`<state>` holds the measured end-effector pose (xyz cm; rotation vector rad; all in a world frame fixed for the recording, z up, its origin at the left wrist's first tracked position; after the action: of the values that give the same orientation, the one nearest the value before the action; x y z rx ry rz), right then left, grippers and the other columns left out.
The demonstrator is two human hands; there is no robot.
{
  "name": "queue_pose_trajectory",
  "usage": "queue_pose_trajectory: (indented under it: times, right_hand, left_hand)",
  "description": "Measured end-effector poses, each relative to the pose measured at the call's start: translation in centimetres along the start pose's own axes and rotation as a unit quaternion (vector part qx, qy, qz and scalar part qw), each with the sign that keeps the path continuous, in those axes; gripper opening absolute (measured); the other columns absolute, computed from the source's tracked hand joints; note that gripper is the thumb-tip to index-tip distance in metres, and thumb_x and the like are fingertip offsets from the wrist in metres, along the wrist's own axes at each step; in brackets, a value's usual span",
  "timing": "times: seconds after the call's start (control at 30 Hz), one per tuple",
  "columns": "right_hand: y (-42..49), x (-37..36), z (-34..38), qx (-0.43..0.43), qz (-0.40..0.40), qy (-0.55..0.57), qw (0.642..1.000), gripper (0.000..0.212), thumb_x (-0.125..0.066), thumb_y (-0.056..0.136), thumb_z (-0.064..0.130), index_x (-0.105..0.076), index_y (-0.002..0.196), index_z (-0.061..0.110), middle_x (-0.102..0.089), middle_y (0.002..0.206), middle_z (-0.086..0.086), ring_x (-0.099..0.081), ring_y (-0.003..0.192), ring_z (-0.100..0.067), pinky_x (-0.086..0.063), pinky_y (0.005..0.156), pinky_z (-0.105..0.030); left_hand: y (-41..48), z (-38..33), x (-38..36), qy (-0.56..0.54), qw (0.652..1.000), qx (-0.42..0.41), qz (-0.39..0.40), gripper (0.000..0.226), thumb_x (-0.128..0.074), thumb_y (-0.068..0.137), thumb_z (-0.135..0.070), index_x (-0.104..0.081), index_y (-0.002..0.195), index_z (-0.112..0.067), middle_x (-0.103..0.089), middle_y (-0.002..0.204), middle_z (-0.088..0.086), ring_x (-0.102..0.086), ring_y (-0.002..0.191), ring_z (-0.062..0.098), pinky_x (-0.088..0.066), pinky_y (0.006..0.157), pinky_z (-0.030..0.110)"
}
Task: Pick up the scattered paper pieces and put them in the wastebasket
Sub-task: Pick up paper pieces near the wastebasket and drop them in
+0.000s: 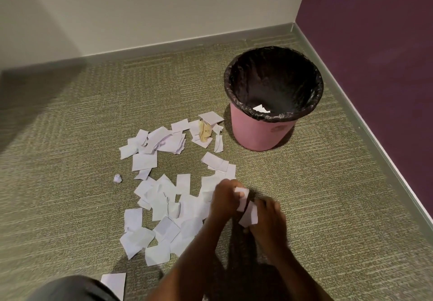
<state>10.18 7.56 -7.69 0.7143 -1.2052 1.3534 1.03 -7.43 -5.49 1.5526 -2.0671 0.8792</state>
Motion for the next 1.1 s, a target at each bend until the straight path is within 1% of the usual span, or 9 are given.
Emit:
queue_pose_trajectory:
  times: [0.2,0.3,0.47,0.57,0.63,0.77,0.87,1.0,1.1]
  right_hand:
    - [0.3,0.2,-0.3,-0.008,0.009,0.032,0.999,0.073,-0.099,0.046,0.047,-0.06,0.105,0.029,-0.051,0.116,0.008,-0.049,0.11,-0.02,-0.047,0.079,-0.039]
    - [0.2,0.1,-0.3,-0.027,0.02,0.104,0.994,0.064,-0.098,0.055,0.035,-0.052,0.099,0.034,-0.049,0.11,0.013,-0.054,0.102,-0.017,-0.048,0.069,-0.035]
    - [1.2,0.6,-0.1,-0.042,0.072,0.238,0.968,0.063,-0.096,0.065,0.018,-0.055,0.111,0.035,-0.068,0.101,0.013,-0.067,0.085,-0.018,-0.056,0.066,-0.036]
    - [2.5,1.8,0.6,-0.06,0.093,0.307,0.945,0.055,-0.096,0.067,0.013,-0.061,0.106,0.03,-0.073,0.097,0.004,-0.072,0.08,-0.021,-0.062,0.058,-0.039]
    - [3.4,2.4,1.7,-0.051,0.098,0.324,0.94,0.051,-0.098,0.066,0.017,-0.062,0.102,0.029,-0.071,0.097,0.004,-0.069,0.083,-0.02,-0.059,0.058,-0.032]
    - [4.6,2.1,3.6,-0.051,0.069,0.231,0.969,0.048,-0.095,0.072,0.032,-0.061,0.106,0.028,-0.06,0.109,0.01,-0.061,0.095,-0.018,-0.051,0.075,-0.037]
    - [4.1,1.3,4.4,-0.061,0.063,0.164,0.983,0.051,-0.093,0.078,0.032,-0.057,0.114,0.027,-0.06,0.116,0.01,-0.064,0.101,-0.02,-0.048,0.077,-0.035]
    - [3.3,0.5,4.5,-0.077,0.041,0.177,0.98,0.052,-0.09,0.08,0.021,-0.054,0.116,0.025,-0.066,0.112,0.009,-0.066,0.099,-0.021,-0.042,0.071,-0.033]
    - [3.2,-0.2,3.8,-0.103,0.046,0.209,0.971,0.044,-0.087,0.079,0.019,-0.056,0.109,0.026,-0.067,0.102,0.009,-0.064,0.09,-0.02,-0.041,0.068,-0.032]
  left_hand:
    - [1.2,3.0,5.1,-0.111,0.983,0.117,-0.094,0.02,-0.066,0.076,-0.041,-0.071,0.087,-0.025,-0.071,0.084,-0.006,-0.068,0.08,0.011,-0.051,0.069,0.023]
    - [1.0,4.6,6.0,0.053,0.977,0.167,-0.119,0.019,-0.076,0.086,-0.037,-0.073,0.102,-0.025,-0.063,0.116,-0.002,-0.057,0.113,0.025,-0.053,0.091,0.043]
    - [0.0,5.9,4.5,0.071,0.981,0.153,-0.093,0.017,-0.083,0.084,-0.022,-0.07,0.096,-0.026,-0.065,0.123,-0.004,-0.054,0.121,0.026,-0.046,0.086,0.038]
    - [-0.6,6.6,3.7,0.067,0.979,0.137,-0.137,0.023,-0.084,0.079,-0.01,-0.071,0.092,-0.023,-0.07,0.112,0.0,-0.058,0.112,0.03,-0.041,0.076,0.033]
    - [-0.7,7.0,3.5,0.062,0.977,0.122,-0.16,0.027,-0.084,0.073,-0.004,-0.071,0.088,-0.022,-0.071,0.103,0.001,-0.062,0.103,0.032,-0.039,0.071,0.031]
    - [-0.9,7.0,3.9,0.02,0.972,0.131,-0.196,0.028,-0.082,0.074,0.0,-0.07,0.087,-0.022,-0.071,0.101,-0.004,-0.065,0.096,0.022,-0.034,0.068,0.026]
    - [-1.0,6.7,4.1,-0.023,0.971,0.127,-0.203,0.032,-0.078,0.075,0.005,-0.07,0.09,-0.022,-0.071,0.1,-0.006,-0.066,0.092,0.019,-0.036,0.069,0.026]
    - [-1.2,6.4,4.8,-0.045,0.969,0.133,-0.204,0.038,-0.082,0.076,0.001,-0.069,0.103,-0.023,-0.063,0.082,-0.009,-0.061,0.077,0.023,-0.039,0.064,0.029]
    - [-1.6,6.3,5.1,-0.05,0.969,0.132,-0.203,0.052,-0.083,0.077,-0.002,-0.067,0.122,-0.022,-0.071,0.089,-0.004,-0.064,0.078,0.021,-0.044,0.066,0.029]
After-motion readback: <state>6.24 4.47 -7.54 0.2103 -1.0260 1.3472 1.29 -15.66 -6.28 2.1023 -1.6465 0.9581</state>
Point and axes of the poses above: each hand's wrist, its own y-axis towards the middle knuckle, its own x-axis out of the back of the hand, z = x × y, the point moved 4 cm from there along y, towards the middle knuckle
